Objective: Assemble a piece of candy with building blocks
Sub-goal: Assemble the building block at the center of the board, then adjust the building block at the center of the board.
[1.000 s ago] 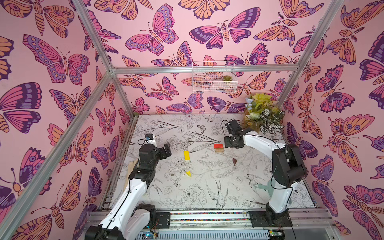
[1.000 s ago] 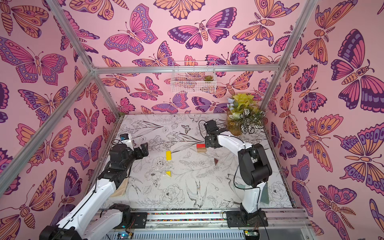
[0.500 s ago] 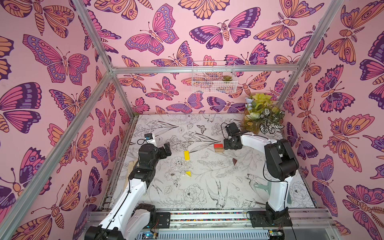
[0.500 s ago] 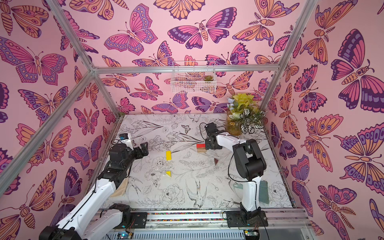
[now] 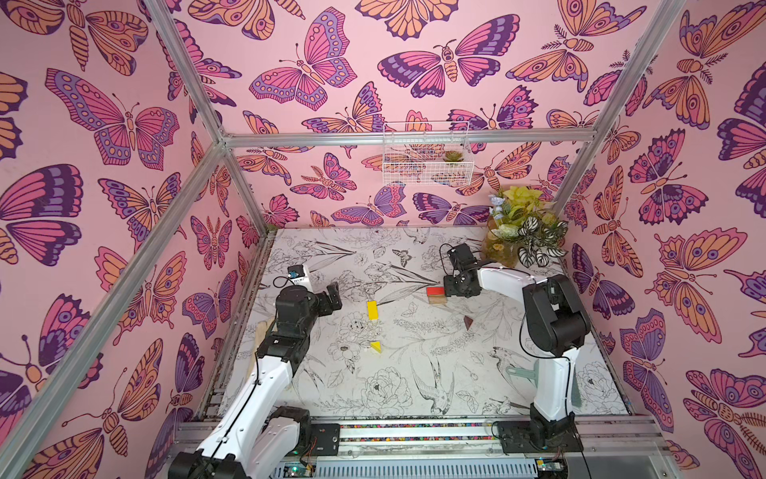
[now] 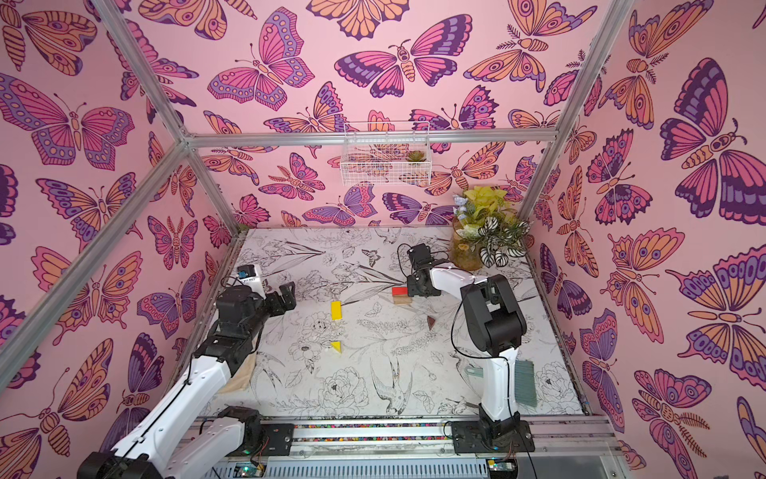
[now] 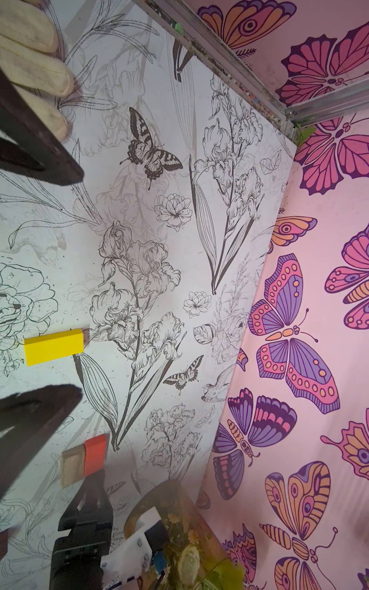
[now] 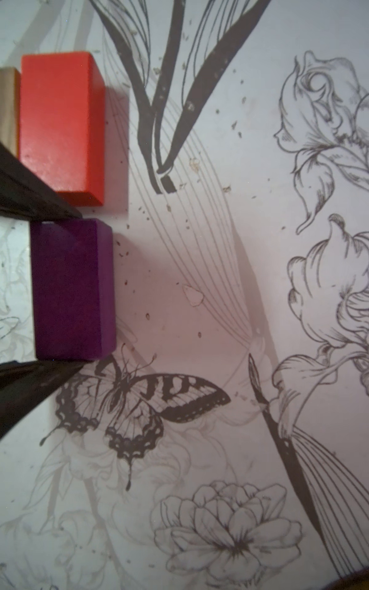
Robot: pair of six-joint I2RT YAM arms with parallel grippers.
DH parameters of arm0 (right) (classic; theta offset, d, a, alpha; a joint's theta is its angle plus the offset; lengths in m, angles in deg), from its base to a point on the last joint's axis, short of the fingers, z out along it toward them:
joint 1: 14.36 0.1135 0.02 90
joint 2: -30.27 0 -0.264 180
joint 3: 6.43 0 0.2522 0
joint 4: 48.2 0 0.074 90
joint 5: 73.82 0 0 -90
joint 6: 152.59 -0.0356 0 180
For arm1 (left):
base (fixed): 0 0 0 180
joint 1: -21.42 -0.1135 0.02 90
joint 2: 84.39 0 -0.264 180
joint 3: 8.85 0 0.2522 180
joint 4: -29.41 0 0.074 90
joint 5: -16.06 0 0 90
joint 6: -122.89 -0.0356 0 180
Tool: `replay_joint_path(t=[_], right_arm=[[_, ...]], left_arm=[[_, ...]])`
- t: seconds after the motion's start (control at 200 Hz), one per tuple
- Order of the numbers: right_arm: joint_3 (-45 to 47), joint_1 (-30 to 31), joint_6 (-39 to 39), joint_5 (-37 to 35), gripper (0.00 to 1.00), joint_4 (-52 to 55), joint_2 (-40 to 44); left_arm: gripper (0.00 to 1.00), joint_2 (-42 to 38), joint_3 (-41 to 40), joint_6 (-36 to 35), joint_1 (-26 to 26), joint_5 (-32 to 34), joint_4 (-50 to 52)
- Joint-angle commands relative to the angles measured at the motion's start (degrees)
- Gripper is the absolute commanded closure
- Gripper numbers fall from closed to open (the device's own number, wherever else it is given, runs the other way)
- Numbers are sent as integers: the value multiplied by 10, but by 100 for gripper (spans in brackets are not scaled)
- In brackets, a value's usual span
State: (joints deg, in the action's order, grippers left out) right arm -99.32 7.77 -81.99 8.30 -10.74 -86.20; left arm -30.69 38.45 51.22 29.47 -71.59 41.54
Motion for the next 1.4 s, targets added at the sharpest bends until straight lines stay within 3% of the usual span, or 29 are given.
replay_joint_path(t=[0.0, 0.28, 0.496, 0.681, 0.801, 0.956, 1.167, 1.397], right_arm=[[-19, -3, 3, -13, 31, -1, -2], [-35, 10, 15, -47, 27, 24, 49], [-51, 97, 26, -52, 28, -1, 87], [-124, 184, 61, -1, 27, 17, 33], [-154, 207, 70, 66, 27, 9, -3], [-174, 232, 138, 143, 27, -16, -37], [-277, 242, 152, 164, 28, 68, -112], [-339, 274, 159, 108, 29, 118, -171]], left_arm=[[0, 0, 10, 1, 1, -7, 1], [0, -2, 11, 4, 1, -9, 0], [0, -8, 11, 4, 0, -8, 0], [0, -25, 5, 3, 1, -3, 1], [0, -41, -2, 0, 1, 7, 0], [0, -55, -9, -2, 1, 15, 1], [0, -63, -16, -4, 1, 22, 1], [0, -64, -22, -4, 1, 23, 1]])
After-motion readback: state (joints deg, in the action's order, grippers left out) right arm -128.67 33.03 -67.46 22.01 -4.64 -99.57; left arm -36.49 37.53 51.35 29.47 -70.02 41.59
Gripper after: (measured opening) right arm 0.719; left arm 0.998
